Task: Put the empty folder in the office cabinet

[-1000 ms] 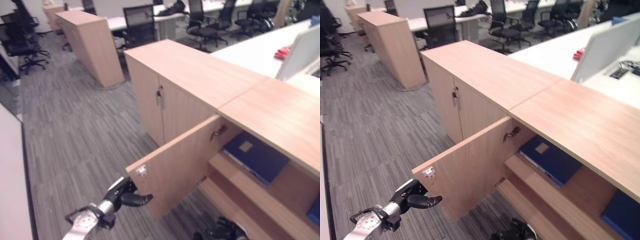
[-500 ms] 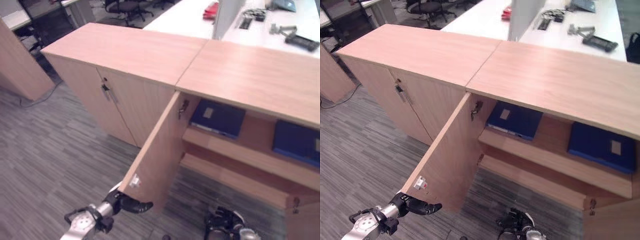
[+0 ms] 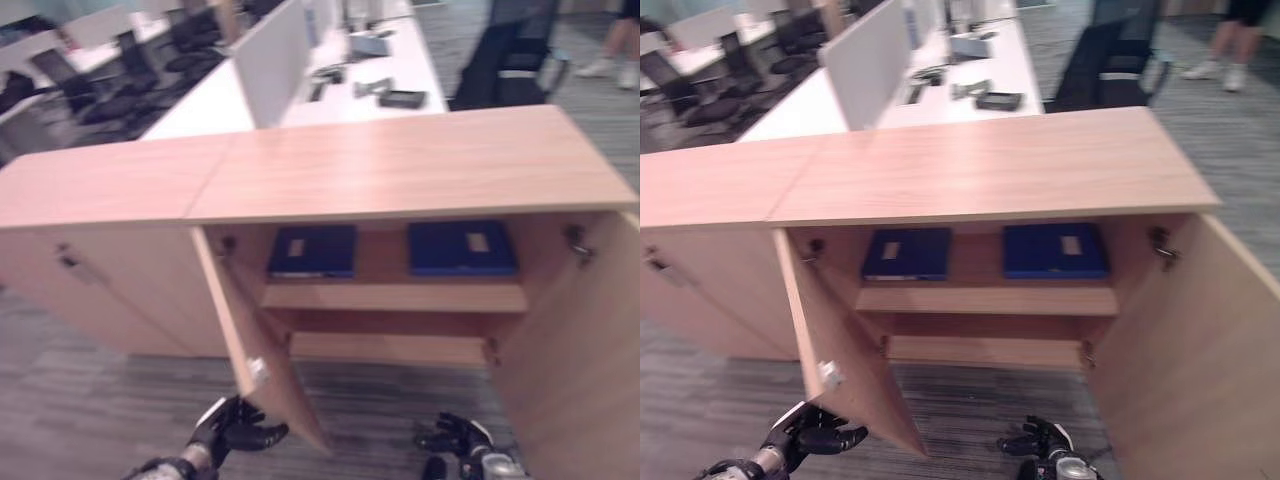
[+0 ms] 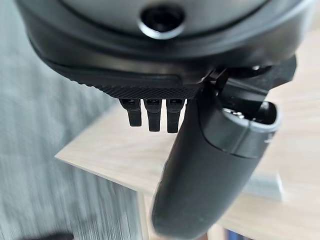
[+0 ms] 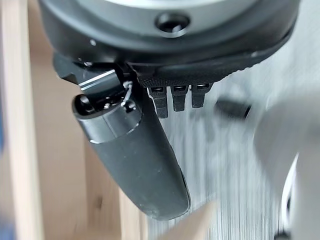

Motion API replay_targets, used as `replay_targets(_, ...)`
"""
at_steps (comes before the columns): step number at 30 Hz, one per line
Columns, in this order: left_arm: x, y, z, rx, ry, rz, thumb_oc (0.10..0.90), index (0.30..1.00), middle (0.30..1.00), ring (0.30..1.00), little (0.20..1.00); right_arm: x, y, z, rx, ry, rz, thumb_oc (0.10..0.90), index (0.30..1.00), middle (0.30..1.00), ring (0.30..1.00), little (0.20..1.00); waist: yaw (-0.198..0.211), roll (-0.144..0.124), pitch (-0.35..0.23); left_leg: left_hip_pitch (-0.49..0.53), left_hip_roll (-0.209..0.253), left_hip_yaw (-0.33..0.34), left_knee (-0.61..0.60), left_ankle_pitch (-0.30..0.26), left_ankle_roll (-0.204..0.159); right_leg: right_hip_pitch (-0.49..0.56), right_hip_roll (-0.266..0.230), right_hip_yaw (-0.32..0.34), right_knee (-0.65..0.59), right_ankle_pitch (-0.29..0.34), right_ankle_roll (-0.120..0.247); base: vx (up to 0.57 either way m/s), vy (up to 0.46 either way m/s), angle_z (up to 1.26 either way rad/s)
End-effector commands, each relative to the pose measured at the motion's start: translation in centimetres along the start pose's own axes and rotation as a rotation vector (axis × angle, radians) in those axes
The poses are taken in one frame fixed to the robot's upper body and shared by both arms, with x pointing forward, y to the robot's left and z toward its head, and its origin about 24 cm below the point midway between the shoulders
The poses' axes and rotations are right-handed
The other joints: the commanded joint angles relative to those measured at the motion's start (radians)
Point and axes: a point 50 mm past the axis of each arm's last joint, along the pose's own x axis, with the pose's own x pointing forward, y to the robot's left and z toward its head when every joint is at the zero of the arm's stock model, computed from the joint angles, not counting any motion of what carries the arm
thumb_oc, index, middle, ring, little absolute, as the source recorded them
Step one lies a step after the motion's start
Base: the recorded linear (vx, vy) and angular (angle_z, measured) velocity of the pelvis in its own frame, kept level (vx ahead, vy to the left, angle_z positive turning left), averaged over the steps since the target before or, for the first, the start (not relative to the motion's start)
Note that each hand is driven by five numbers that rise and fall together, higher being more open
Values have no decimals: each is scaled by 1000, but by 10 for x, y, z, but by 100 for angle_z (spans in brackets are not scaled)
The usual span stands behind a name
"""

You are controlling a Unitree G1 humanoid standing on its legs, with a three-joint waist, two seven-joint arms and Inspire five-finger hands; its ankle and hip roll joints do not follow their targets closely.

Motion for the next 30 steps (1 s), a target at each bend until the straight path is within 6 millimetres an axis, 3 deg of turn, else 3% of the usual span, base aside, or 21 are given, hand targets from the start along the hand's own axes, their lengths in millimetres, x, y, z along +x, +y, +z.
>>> replay_targets(1,26,-35,60,19,-292,-135,800,900,900,900,900,2,14,19,-49,-90,43,800,900,900,900,900,-51,24,8,-56,72,-82,69,140,-51,249,4,80,-341,64,114,40,-219,-78)
replay_targets(3,30,-39,63,8,-305,-132,800,900,900,900,900,2,8,18,-55,-78,14,800,900,900,900,900,-47,26,16,-77,77,-162,127,186,-52,253,33,107,-346,55,93,12,-134,-107)
replay_targets(4,31,-42,63,0,-307,-126,800,900,900,900,900,3,4,20,-61,-73,-7,800,900,900,900,900,-38,20,21,-92,48,-240,151,176,-37,254,38,127,-347,51,88,44,-162,-128)
replay_targets(5,32,-44,63,-6,-313,-124,800,900,900,900,900,4,1,22,-64,-73,-21,800,900,900,900,900,-27,10,24,-108,6,-314,160,142,-17,256,40,148,-347,46,83,141,-205,-142)
replay_targets(6,34,-46,64,-19,-323,-117,800,900,900,900,900,5,0,25,-59,-70,-30,800,900,900,900,900,0,-8,28,-128,-85,-417,144,54,12,264,50,191,-348,35,78,179,-204,-77)
replay_targets(7,34,-47,63,-24,-321,-117,800,900,900,900,900,5,0,27,-58,-71,-33,800,900,900,900,900,16,-13,31,-138,-125,-455,126,11,21,273,58,206,-351,29,77,180,-171,-92)
replay_targets(9,35,-46,64,-17,-321,-101,800,900,900,900,900,7,3,33,-63,-85,-28,800,900,900,900,900,40,-17,39,-197,-191,-533,108,29,27,275,79,240,-351,32,71,108,-73,-97)
replay_targets(10,35,-46,64,-16,-321,-101,800,900,900,900,900,7,4,33,-62,-85,-28,800,900,900,900,900,41,-18,41,-197,-192,-533,114,22,28,277,78,240,-350,28,72,109,-79,-75)
replay_targets(11,36,-41,64,-12,-321,-71,800,900,900,900,900,7,8,35,-68,-92,-14,800,900,900,900,900,58,-19,52,-239,-226,-582,105,41,29,291,103,273,-349,22,63,68,-52,-44)
replay_targets(18,37,-10,52,-14,-274,116,800,900,900,900,900,2,20,15,-75,-81,54,800,900,900,900,900,25,-6,20,-123,-194,-523,-11,62,38,344,124,285,-380,21,58,103,15,-76)
replay_targets(19,39,6,51,-20,-257,202,800,900,900,900,900,0,22,12,-82,-90,71,800,900,900,900,900,11,-8,11,-102,-189,-506,-36,64,36,342,124,285,-381,24,61,53,35,31)
replay_targets(22,38,32,59,-1,-257,318,800,900,900,900,900,-4,19,2,-63,-84,72,800,900,900,900,900,-8,-11,-1,-76,-185,-482,-65,67,36,346,122,288,-381,27,68,44,35,-8)
replay_targets(30,33,76,76,30,-241,452,800,900,900,900,900,-10,0,-22,17,-20,21,800,900,900,900,900,-53,-13,-27,-56,-189,-465,-87,51,38,351,113,274,-371,23,86,15,63,-4)
